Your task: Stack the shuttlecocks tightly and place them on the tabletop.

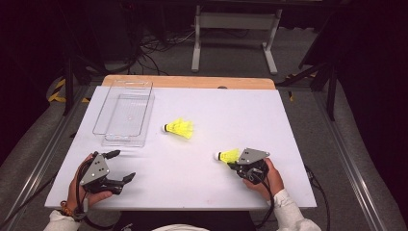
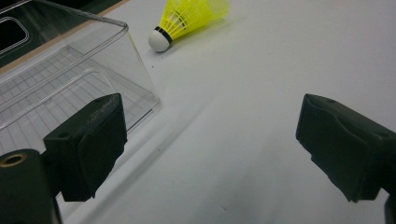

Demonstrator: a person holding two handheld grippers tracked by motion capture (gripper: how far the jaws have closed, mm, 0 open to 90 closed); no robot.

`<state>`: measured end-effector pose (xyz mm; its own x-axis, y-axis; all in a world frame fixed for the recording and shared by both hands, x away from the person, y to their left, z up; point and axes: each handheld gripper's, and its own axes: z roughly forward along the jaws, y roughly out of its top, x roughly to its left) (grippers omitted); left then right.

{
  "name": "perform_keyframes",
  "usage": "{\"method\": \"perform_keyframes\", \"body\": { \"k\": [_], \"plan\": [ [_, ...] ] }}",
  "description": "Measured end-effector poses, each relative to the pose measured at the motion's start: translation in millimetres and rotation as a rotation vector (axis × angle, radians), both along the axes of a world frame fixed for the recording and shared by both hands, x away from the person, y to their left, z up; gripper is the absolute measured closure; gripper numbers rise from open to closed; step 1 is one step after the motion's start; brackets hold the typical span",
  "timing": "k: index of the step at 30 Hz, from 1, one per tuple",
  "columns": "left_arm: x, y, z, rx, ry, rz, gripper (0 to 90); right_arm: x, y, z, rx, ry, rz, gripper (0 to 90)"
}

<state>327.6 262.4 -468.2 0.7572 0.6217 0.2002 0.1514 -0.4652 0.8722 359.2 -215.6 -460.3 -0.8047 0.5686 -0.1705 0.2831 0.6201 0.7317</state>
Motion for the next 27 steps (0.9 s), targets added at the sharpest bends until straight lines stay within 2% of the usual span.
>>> {"method": "perform_keyframes", "body": {
  "k": [18,27],
  "plan": [
    [0.9,2.1,0.2,-0.007,0.002,-0.024,9.7,0.2,-3.7,3.2,0.039,-0.025,-0.028,90.0],
    [-1.3,2.0,0.4,-0.007,0.001,-0.029,9.5,-1.2,-1.7,9.7,0.084,-0.054,-0.026,90.0]
  ]
}}
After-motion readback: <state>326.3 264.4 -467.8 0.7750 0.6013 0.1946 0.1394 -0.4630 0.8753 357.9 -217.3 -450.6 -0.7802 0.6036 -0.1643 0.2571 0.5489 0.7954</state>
